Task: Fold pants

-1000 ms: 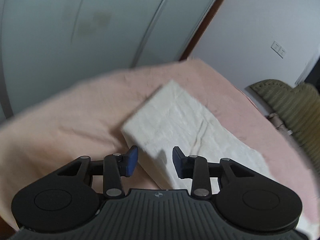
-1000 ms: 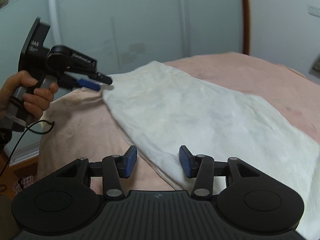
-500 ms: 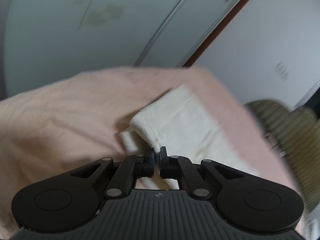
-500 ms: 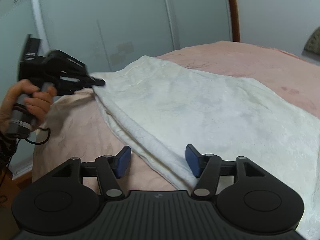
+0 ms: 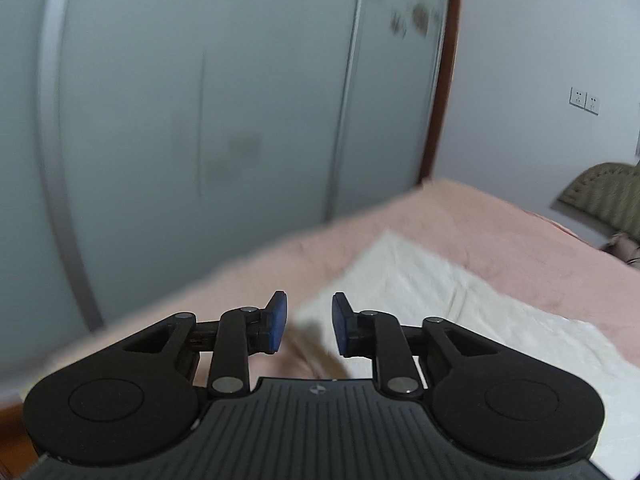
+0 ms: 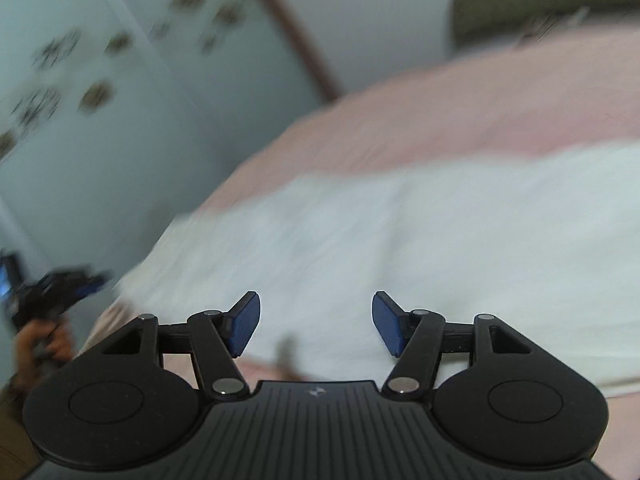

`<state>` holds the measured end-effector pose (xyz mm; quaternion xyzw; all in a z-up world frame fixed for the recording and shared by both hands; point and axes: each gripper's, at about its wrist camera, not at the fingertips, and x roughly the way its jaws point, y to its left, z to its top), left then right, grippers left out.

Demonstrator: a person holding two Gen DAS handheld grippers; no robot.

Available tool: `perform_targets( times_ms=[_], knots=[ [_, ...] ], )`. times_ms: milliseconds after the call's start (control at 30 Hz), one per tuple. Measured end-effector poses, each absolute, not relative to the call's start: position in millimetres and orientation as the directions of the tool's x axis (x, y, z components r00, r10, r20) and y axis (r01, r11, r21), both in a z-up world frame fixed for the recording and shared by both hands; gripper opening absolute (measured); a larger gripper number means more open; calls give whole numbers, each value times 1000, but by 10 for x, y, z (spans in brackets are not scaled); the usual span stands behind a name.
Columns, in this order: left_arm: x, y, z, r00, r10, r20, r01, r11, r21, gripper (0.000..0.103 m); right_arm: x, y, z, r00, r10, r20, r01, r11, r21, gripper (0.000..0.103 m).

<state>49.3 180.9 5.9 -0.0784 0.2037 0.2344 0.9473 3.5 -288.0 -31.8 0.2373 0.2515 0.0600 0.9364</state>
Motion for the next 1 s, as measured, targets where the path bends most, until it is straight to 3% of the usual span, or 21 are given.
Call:
perform_targets(
  times_ms=[133, 233, 367, 467, 767, 800, 867, 900, 933, 1000],
  knots=[
    [583, 1419, 160, 870, 300, -391, -339, 940, -33, 58, -504, -3626, -290, 877, -107, -469, 373, 768, 521, 66],
    [723, 984, 81, 896, 163, -414, -183, 983, -9, 59, -893, -3988, -394, 827, -262, -498, 540, 615, 574, 67],
    [845, 352, -94, 883, -31, -468, 50, 998, 27, 62, -1184, -4264, -696, 843, -189, -503, 533, 405, 742, 67],
    [842, -48, -248, 864, -108, -491, 172, 981, 87, 63, -1228, -4353, -755, 867, -183, -463, 496, 381, 780, 65],
    [859, -450, -568, 829, -144, -540, 263, 953, 151, 64, -979, -4674, -863, 872, -323, -368, 478, 401, 781, 64],
    [871, -445, -564, 828, -142, -542, 262, 953, 152, 64, -955, -4706, -874, 866, -336, -370, 486, 391, 782, 60],
    [874, -442, -546, 824, -141, -548, 261, 954, 147, 65, -939, -4777, -902, 847, -356, -394, 511, 344, 788, 41],
    [901, -433, -517, 821, -144, -552, 262, 955, 140, 65, -931, -4810, -926, 843, -356, -404, 515, 316, 797, 24],
    [905, -421, -499, 819, -147, -555, 262, 956, 134, 65, -937, -4828, -935, 847, -353, -398, 506, 301, 809, 17],
    [911, -403, -471, 817, -147, -557, 260, 957, 128, 65, -858, -4804, -850, 850, -360, -384, 503, 342, 794, 17]
  ],
)
